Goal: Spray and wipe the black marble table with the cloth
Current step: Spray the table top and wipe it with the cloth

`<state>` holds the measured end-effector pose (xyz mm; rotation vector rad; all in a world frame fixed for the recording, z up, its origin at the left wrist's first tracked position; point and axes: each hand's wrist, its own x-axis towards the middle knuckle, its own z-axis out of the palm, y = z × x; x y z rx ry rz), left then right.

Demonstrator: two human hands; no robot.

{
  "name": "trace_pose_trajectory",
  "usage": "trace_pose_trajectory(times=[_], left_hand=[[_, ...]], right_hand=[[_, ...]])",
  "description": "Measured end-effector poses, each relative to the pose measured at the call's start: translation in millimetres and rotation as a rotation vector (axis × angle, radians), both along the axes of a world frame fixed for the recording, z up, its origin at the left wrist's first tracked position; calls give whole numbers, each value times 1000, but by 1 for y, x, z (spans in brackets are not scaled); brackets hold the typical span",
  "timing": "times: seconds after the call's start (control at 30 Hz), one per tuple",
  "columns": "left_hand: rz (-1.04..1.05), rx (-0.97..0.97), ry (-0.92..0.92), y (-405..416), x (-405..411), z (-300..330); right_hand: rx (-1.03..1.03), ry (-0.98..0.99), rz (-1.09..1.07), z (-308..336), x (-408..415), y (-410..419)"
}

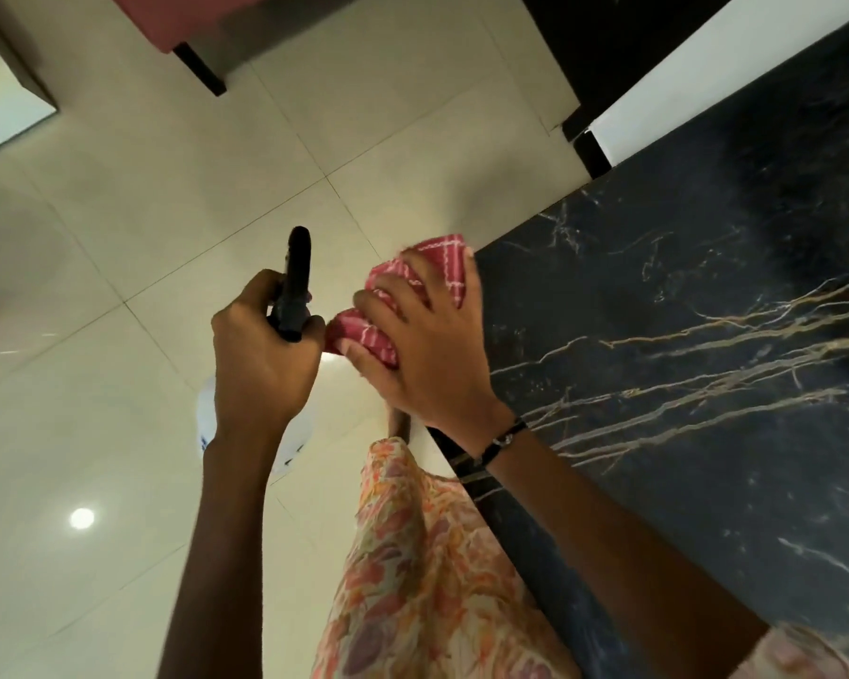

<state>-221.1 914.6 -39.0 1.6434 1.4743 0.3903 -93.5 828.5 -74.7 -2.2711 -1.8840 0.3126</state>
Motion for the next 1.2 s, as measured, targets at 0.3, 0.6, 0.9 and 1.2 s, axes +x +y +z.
trace_pose_trajectory(times=[0.3,0.6,0.9,1.2], left_hand=[[64,15,11,-67,-61,5],[-31,-22,-105,-148,-93,-18],[-169,-19,-100,-181,-100,-33],[-271,-18,-138,-177,-106,-37]], right_hand=[[48,-178,265,-8,-12,-12],[13,-306,250,-8,-31,-132],[-23,-336,84,-4,-53,-232],[-30,-461,-36,-12,-57,-112]])
